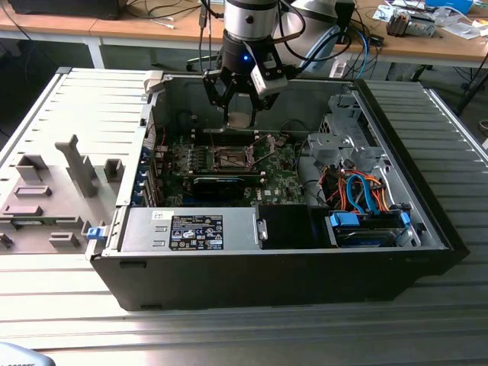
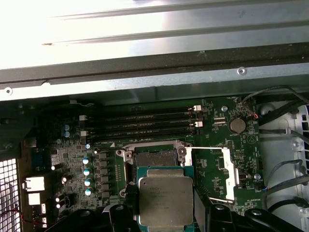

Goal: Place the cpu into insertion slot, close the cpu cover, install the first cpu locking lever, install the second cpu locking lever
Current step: 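Place the cpu into insertion slot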

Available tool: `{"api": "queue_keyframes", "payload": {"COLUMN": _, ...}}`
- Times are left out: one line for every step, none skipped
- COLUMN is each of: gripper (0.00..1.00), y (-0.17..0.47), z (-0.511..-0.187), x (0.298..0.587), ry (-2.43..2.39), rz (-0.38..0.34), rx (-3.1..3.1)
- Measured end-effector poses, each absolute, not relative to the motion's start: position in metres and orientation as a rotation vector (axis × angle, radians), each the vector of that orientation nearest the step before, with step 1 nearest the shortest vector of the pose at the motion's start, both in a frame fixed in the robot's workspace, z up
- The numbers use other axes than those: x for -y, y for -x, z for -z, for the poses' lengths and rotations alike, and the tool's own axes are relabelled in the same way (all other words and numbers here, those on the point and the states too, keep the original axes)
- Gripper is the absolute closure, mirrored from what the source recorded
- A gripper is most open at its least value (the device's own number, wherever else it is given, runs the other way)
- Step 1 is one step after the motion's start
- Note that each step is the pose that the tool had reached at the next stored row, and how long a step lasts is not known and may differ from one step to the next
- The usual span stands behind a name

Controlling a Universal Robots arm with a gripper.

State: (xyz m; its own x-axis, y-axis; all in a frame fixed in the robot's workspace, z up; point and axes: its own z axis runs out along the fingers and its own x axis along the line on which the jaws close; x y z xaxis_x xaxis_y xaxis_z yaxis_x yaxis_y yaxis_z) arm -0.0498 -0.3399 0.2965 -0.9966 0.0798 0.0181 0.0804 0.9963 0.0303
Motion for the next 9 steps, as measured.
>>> {"api": "queue_keyframes", "payload": {"gripper": 0.45, "y": 0.0498, "z": -0.2964, "x": 0.3399, "ry": 0.126, "rz": 0.048, "rx": 3.122}}
{"api": "queue_keyframes", "payload": {"gripper": 0.45, "y": 0.0498, "z": -0.2962, "x": 0.3399, "ry": 0.129, "rz": 0.049, "rx": 3.122}}
{"api": "queue_keyframes", "payload": {"gripper": 0.45, "y": 0.0498, "z": -0.2959, "x": 0.3399, "ry": 0.133, "rz": 0.049, "rx": 3.122}}
{"api": "queue_keyframes", "payload": {"gripper": 0.45, "y": 0.0498, "z": -0.2959, "x": 0.3399, "ry": 0.133, "rz": 0.048, "rx": 3.122}}
{"api": "queue_keyframes", "payload": {"gripper": 0.45, "y": 0.0498, "z": -0.2958, "x": 0.3399, "ry": 0.133, "rz": 0.049, "rx": 3.122}}
{"api": "queue_keyframes", "payload": {"gripper": 0.45, "y": 0.0498, "z": -0.2957, "x": 0.3399, "ry": 0.134, "rz": 0.049, "rx": 3.122}}
{"api": "queue_keyframes", "payload": {"gripper": 0.45, "y": 0.0498, "z": -0.2957, "x": 0.3399, "ry": 0.135, "rz": 0.049, "rx": 3.122}}
{"api": "queue_keyframes", "payload": {"gripper": 0.45, "y": 0.0498, "z": -0.2956, "x": 0.3399, "ry": 0.136, "rz": 0.049, "rx": 3.122}}
{"api": "queue_keyframes", "payload": {"gripper": 0.45, "y": 0.0498, "z": -0.2948, "x": 0.3399, "ry": 0.143, "rz": 0.049, "rx": 3.121}}
